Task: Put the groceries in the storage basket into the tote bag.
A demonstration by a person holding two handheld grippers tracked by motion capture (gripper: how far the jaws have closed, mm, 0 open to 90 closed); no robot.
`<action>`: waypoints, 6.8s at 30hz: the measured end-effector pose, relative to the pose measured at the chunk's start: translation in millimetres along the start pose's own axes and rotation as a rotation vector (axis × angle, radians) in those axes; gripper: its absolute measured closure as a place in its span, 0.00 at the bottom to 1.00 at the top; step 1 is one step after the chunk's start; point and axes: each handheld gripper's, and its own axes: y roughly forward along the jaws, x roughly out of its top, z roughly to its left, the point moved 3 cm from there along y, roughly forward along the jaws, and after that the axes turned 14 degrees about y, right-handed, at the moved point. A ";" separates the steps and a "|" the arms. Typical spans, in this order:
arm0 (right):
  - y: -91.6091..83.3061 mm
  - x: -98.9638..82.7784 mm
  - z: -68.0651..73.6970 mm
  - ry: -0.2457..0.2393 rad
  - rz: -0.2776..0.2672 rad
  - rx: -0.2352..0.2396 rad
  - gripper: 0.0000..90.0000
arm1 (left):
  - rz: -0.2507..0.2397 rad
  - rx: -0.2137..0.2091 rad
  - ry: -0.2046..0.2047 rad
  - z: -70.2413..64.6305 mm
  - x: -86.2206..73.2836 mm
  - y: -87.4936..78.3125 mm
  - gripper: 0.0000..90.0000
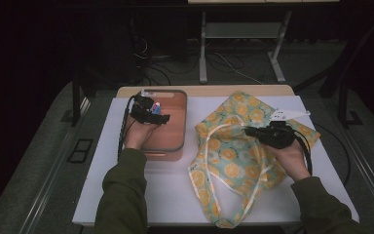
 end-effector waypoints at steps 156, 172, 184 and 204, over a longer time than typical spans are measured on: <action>1.6 -6.3 -2.6 -0.001 0.014 -0.012 1.00 | -0.072 -0.453 0.351 -226.4 -40.9 -36.6 0.66; 2.1 -5.9 -1.4 -0.003 0.013 -0.011 1.00 | -0.114 -0.363 0.371 -230.2 -9.9 -18.5 0.98; 0.3 -5.6 -1.3 -0.004 0.011 -0.009 1.00 | -0.128 -0.387 0.337 -249.6 29.9 16.1 0.99; -11.5 -6.3 7.2 -0.026 0.008 0.002 1.00 | -0.216 -0.372 0.266 -221.4 7.4 -46.9 0.66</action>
